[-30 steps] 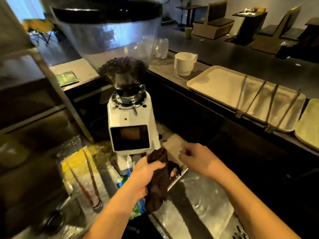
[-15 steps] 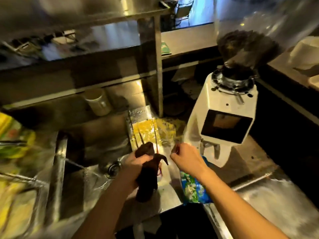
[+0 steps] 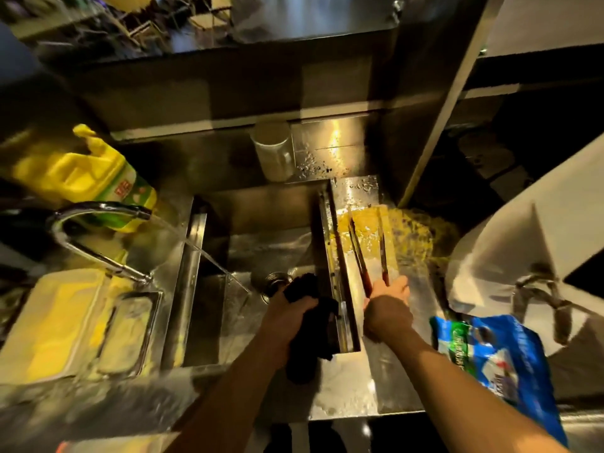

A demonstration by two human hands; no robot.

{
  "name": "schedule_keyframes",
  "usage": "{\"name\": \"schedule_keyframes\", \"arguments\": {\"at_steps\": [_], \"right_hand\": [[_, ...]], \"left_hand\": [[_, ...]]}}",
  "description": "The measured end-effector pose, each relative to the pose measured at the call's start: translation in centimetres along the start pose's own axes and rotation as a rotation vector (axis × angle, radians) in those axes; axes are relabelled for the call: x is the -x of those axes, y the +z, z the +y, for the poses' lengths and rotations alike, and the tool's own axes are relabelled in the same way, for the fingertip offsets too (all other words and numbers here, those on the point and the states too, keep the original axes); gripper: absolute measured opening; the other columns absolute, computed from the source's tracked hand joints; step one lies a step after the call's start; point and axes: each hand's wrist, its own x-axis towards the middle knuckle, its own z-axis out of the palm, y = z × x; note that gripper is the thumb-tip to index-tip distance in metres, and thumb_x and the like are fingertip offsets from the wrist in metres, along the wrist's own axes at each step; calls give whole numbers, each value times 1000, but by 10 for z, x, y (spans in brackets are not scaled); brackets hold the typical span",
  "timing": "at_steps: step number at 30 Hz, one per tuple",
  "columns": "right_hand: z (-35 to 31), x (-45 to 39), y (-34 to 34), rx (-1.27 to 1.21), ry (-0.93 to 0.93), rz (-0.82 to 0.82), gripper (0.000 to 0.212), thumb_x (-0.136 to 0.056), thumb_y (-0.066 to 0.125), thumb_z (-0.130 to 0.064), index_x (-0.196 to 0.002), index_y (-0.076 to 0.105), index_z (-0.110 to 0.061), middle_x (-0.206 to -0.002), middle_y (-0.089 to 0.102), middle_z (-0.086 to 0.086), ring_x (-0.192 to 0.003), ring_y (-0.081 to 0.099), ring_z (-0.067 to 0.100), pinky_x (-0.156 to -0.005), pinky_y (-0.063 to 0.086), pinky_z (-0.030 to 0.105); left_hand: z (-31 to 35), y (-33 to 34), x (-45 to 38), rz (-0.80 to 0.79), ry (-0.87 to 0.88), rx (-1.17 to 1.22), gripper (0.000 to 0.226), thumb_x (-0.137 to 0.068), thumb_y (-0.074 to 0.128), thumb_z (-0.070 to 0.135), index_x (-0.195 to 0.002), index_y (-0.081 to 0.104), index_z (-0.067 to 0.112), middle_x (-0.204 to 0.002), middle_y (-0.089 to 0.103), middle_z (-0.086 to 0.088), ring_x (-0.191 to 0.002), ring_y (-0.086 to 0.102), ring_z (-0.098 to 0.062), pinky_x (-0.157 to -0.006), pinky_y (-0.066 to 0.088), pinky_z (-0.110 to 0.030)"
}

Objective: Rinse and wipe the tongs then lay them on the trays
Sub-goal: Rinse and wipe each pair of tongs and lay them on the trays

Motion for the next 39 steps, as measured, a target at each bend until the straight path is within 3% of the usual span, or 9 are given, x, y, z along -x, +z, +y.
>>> {"name": "schedule_keyframes", "arguments": {"at_steps": [2, 7, 12, 17, 23, 27, 31, 35, 39], "right_hand": [[-3, 5, -7, -33, -16, 36, 37, -89, 66, -20, -123, 52, -14, -137, 35, 20, -103, 53, 24, -85, 51, 32], [-22, 29, -36, -343, -106, 69, 34, -91, 63, -28, -118, 58, -8, -110, 61, 25, -88, 58, 31, -73, 40, 28], [-76, 70, -56, -679, -167, -199, 19, -82, 72, -10, -100, 68, -11, -68, 64, 1, -49, 52, 9, -45, 38, 22], [-142, 111, -49, -1030, -149, -460, 44, -73, 61, 8, -111, 56, -15, -92, 72, 14, -57, 51, 18, -46, 37, 30], [-195, 139, -26, -1130, -122, -657, 35, -70, 50, 10, -104, 59, 12, -66, 62, 10, -41, 40, 15, -35, 32, 23], [-213, 150, -20, -1172, -84, -679, 23, -76, 43, 16, -94, 55, 7, -49, 52, 3, -34, 37, 13, -33, 32, 21], [-225, 159, -15, -992, -92, -641, 16, -68, 51, 5, -81, 50, -3, -51, 40, 7, -36, 33, 16, -37, 26, 21], [-210, 164, -20, -953, -154, -624, 20, -55, 53, -4, -74, 52, -7, -53, 41, 4, -40, 36, 17, -41, 28, 25], [-198, 152, -30, -925, -167, -581, 23, -55, 53, -5, -78, 56, -7, -55, 45, 4, -39, 39, 14, -39, 31, 23]], "left_hand": [[4, -15, 3, -14, -1, 18, 16, -92, 61, 3, -105, 66, 9, -79, 77, -14, -68, 75, -26, -60, 60, -32], [25, -67, 9, -1, 25, 76, 15, -94, 55, 3, -104, 64, -3, -93, 62, -27, -85, 64, -38, -79, 51, -46], [50, -126, -1, 116, 156, 207, 15, -96, 52, 8, -103, 66, 6, -86, 67, -14, -73, 66, -24, -60, 54, -28], [77, -175, -19, 211, 203, 453, 19, -100, 48, 16, -100, 63, 4, -68, 72, -7, -58, 70, -19, -54, 57, -27], [92, -207, -41, 44, 154, 648, 47, -108, 32, 37, -129, 54, 1, -118, 59, -24, -104, 59, -35, -100, 44, -48], [89, -213, -55, 9, 162, 508, 43, -105, 39, 41, -125, 56, 7, -108, 65, -19, -93, 64, -30, -86, 51, -40], [95, -205, -74, 105, 143, 249, 29, -93, 61, 9, -122, 63, 6, -99, 74, -16, -84, 73, -30, -69, 62, -38], [121, -201, -92, 202, 163, 272, 32, -91, 66, 13, -123, 64, 7, -117, 70, -23, -106, 69, -39, -90, 58, -51], [119, -179, -96, 218, 122, 183, 36, -89, 62, 6, -125, 56, 5, -119, 67, -26, -94, 70, -33, -80, 60, -43]]}}
